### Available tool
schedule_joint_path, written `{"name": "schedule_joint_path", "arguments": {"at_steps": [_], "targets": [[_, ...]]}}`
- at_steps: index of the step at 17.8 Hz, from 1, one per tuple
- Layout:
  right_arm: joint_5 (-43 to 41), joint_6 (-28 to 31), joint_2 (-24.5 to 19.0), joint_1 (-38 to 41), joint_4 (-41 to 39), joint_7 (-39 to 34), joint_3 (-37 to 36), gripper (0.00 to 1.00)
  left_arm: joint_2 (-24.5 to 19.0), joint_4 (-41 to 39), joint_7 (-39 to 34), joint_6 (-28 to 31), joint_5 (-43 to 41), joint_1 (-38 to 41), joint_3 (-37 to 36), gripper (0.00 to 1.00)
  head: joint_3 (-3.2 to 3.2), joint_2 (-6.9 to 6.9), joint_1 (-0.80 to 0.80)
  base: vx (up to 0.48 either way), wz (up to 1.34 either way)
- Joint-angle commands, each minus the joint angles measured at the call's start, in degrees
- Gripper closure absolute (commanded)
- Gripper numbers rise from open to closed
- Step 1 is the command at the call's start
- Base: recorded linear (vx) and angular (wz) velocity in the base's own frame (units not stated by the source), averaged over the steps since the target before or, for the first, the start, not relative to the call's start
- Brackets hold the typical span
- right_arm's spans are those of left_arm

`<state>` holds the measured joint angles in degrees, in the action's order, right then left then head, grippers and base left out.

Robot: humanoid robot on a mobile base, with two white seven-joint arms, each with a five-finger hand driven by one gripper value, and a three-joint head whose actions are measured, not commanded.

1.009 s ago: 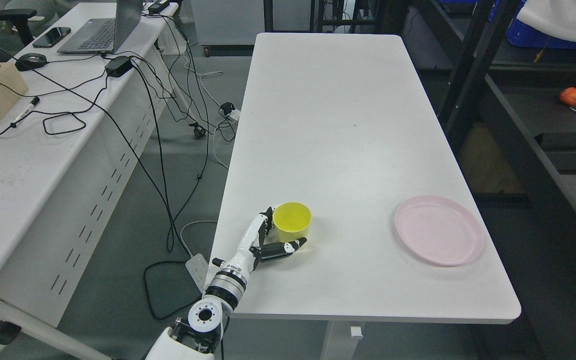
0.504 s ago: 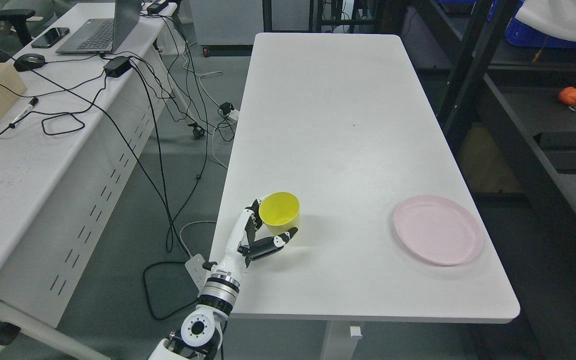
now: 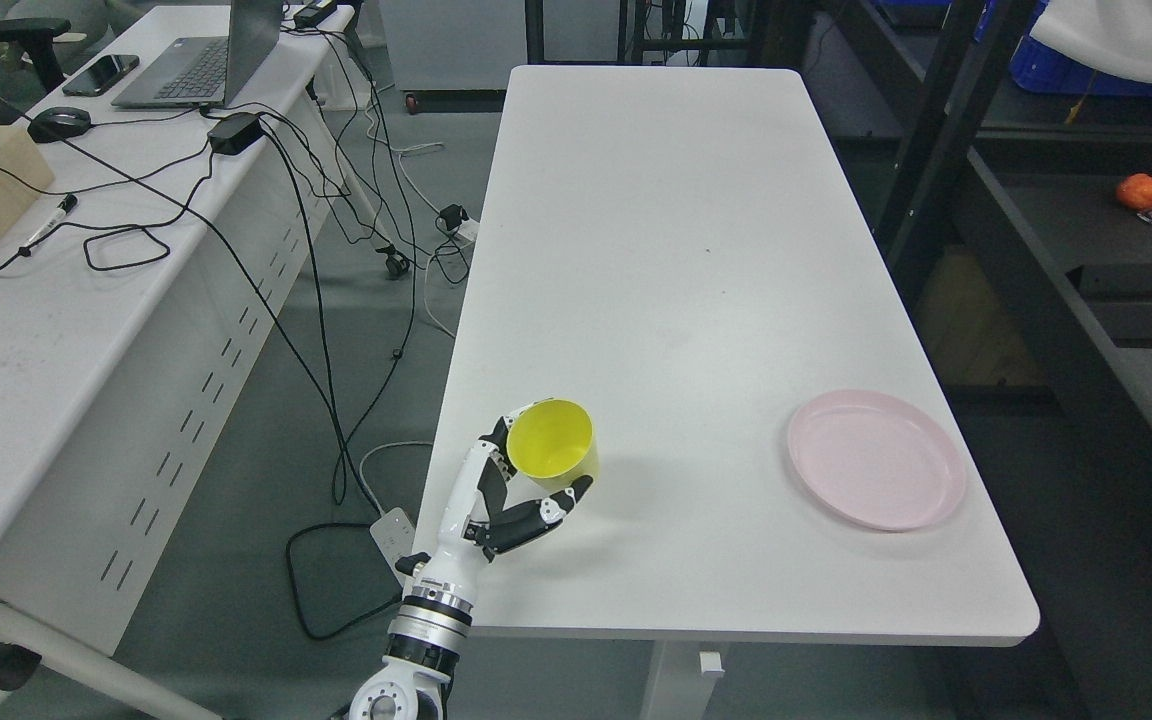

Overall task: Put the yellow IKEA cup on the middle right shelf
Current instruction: 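Lift the yellow cup off the table with the left hand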

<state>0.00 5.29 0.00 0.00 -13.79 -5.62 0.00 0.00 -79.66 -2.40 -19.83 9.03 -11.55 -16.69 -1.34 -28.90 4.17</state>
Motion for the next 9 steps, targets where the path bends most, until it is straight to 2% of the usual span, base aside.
{"name": "schedule_joint_path", "arguments": {"at_steps": [1, 9], "targets": [[-1.4, 0.0, 1.0, 0.6, 0.0, 12.3, 1.0, 0.01, -1.0, -5.5, 0.0, -0.9, 0.2, 1.4, 1.3, 0.99, 0.0, 0.0, 0.0, 0.0, 0.0], [-1.4, 0.0, 1.0, 0.6, 0.0, 12.3, 1.0, 0.01, -1.0, -8.0, 0.0, -0.5, 0.1, 1.5, 1.8, 0.99, 0.0, 0.0, 0.0, -0.004, 0.0]]}}
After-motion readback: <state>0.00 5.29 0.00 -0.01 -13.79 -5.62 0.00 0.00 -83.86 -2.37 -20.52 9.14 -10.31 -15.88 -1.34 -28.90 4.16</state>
